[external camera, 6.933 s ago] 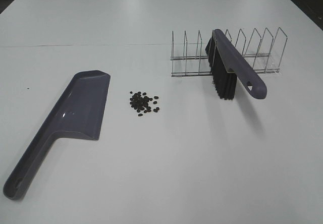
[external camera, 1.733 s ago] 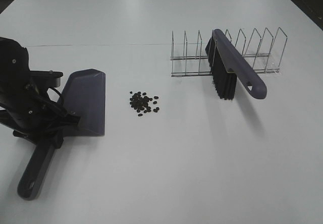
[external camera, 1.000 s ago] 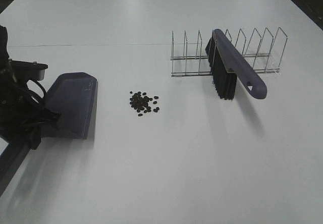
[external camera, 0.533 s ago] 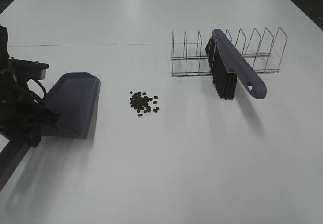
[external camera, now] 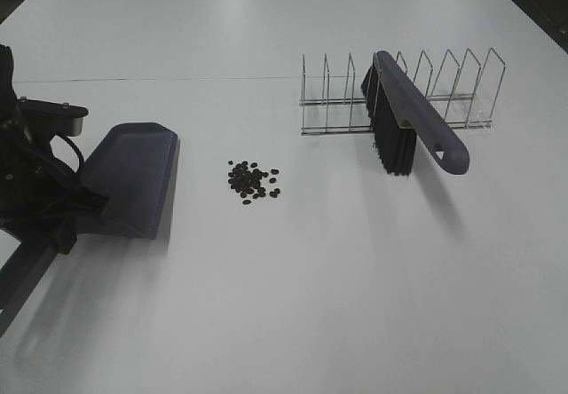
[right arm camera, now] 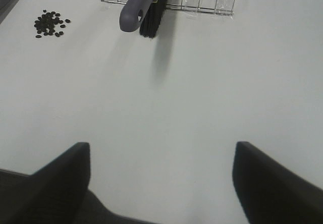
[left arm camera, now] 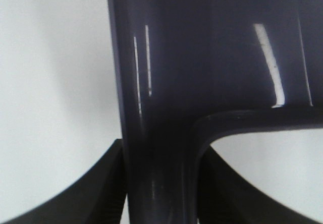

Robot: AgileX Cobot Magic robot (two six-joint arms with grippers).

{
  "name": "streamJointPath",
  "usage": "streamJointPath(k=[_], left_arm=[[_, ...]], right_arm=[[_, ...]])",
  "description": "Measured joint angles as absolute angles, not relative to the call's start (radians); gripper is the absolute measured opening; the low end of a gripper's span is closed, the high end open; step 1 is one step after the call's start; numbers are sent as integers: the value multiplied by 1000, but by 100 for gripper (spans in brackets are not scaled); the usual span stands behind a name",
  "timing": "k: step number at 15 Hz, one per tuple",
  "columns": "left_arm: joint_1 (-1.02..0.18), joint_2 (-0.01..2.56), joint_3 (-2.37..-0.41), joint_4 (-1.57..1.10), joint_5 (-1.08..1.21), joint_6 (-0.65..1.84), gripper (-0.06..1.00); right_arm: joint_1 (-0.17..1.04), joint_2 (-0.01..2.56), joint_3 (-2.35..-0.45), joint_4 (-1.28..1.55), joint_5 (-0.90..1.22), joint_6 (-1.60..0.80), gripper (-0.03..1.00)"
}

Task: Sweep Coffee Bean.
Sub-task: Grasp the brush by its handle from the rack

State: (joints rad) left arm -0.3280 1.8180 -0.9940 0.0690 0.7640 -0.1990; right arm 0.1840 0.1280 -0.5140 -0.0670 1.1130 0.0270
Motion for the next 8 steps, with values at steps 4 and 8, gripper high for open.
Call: streamJointPath(k=[4,8], left_arm=[[-328,1818,-994,69,761,-199,34],[-328,1818,-994,70,761,-199,34]], right_arm=[[184,454,-704,-56,1113,97,97],[184,834,-921,-49,1153,99,98]])
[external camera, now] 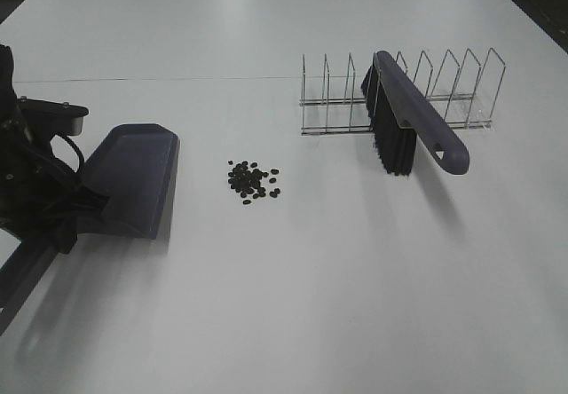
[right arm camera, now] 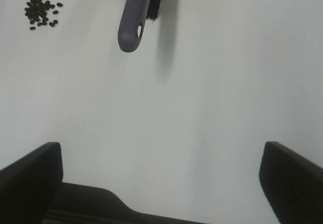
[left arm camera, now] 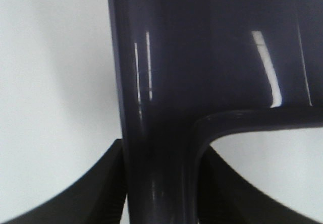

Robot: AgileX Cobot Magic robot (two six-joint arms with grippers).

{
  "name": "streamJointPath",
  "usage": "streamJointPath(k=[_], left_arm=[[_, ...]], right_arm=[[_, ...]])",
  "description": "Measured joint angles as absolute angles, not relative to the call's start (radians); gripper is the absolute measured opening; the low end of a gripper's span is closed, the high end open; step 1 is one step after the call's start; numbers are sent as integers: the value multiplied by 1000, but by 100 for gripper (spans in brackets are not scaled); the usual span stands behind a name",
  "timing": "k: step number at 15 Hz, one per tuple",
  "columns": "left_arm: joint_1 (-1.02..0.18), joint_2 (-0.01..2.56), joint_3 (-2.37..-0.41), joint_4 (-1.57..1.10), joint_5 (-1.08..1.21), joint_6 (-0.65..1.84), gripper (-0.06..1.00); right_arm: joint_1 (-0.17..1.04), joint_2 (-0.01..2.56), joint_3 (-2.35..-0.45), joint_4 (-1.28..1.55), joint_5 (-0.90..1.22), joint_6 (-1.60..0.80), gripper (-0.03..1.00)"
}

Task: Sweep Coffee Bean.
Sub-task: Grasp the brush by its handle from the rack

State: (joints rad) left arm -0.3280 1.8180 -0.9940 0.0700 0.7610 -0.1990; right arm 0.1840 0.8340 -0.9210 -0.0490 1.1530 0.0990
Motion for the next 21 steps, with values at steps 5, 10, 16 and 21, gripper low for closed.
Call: streamJointPath(k=[5,10,16,21], left_arm=[[-328,1818,-994,70,762,-199,34],[-328,1818,-994,70,767,-199,34],[-328,1818,-994,70,760,-199,34],[-328,1818,-994,70,761,-199,34]], right_arm=[[184,1424,-1324,-32,1221,101,99],[184,1970,-1789,38,1221,32,99],[184,2260,-2011,41,1220,14,99],[179,2361,-2046,49,1220,-12,99]])
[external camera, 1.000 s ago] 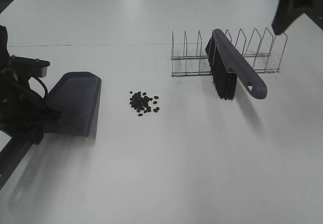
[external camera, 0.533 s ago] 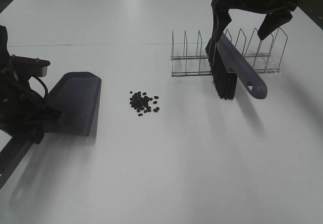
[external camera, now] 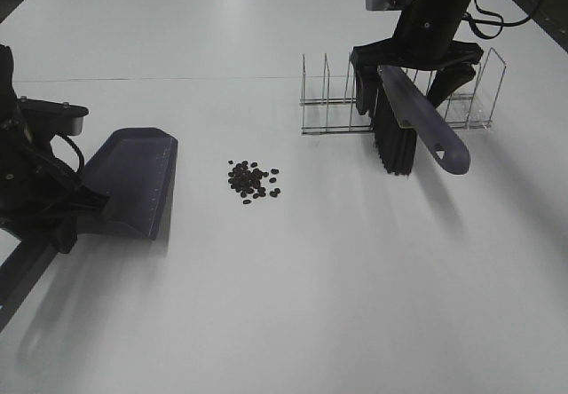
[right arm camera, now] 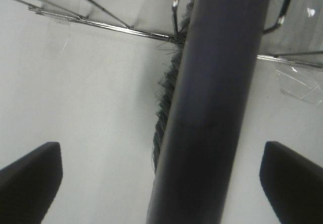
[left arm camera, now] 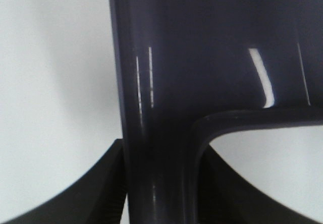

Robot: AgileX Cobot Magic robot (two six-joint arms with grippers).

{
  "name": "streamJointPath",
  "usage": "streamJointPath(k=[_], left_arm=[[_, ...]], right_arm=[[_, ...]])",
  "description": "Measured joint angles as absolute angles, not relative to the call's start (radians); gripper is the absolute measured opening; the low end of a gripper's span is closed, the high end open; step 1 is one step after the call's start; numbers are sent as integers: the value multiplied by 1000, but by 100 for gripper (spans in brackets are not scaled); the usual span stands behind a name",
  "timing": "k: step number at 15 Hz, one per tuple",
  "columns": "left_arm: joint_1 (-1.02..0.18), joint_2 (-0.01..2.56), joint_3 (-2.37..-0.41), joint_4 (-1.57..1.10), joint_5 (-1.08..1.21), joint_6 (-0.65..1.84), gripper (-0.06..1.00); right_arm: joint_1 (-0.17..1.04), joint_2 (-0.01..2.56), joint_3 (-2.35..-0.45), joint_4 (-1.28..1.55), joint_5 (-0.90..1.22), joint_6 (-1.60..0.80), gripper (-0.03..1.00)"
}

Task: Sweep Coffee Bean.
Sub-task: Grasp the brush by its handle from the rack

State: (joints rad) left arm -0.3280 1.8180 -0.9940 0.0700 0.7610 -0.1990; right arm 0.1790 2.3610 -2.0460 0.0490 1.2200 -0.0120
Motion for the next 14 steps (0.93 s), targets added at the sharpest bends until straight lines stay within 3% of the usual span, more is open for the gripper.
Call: streamJointPath(k=[14], left_arm=[[-328,1818,-994,70,759,-215,34]], right_arm=[[161,2364,-2047,72,1220,-12,99]])
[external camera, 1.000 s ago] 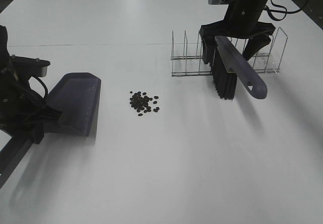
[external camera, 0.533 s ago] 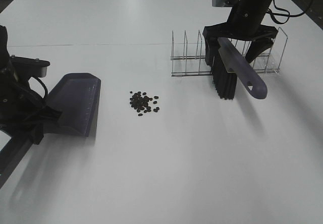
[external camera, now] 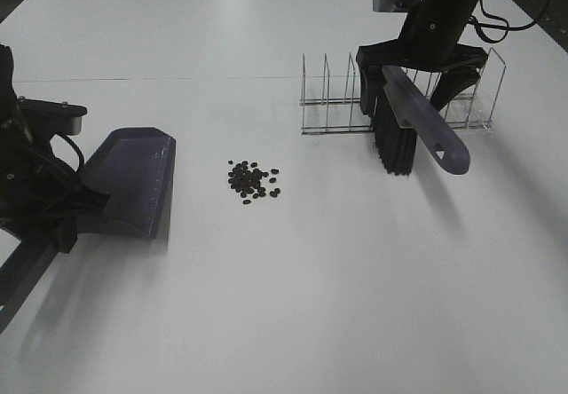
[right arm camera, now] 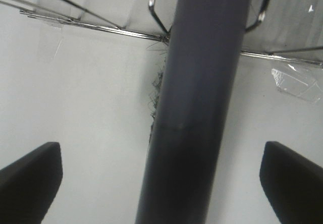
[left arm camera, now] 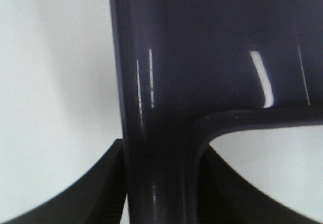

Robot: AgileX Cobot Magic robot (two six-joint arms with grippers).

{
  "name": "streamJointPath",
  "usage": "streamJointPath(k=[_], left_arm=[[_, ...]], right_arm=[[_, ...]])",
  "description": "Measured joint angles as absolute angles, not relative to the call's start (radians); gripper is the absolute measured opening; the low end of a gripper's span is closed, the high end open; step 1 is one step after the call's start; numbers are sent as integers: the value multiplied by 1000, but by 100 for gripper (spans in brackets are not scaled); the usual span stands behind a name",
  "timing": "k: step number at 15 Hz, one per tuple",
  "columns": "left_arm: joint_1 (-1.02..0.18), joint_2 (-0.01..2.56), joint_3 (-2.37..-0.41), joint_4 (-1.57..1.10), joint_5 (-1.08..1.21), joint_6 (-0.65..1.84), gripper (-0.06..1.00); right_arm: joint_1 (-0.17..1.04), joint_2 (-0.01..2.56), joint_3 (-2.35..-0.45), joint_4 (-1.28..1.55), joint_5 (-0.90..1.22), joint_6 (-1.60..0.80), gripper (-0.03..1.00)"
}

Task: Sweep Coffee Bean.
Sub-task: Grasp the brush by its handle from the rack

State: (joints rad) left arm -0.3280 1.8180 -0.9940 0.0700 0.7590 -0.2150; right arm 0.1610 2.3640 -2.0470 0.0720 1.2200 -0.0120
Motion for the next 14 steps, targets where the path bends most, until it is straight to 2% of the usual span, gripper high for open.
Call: streamJointPath(k=[14], left_arm=[[-328,1818,-994,77,758,-215,33]], right_arm=[[161,2443,-2047,75,1219,-12,95]])
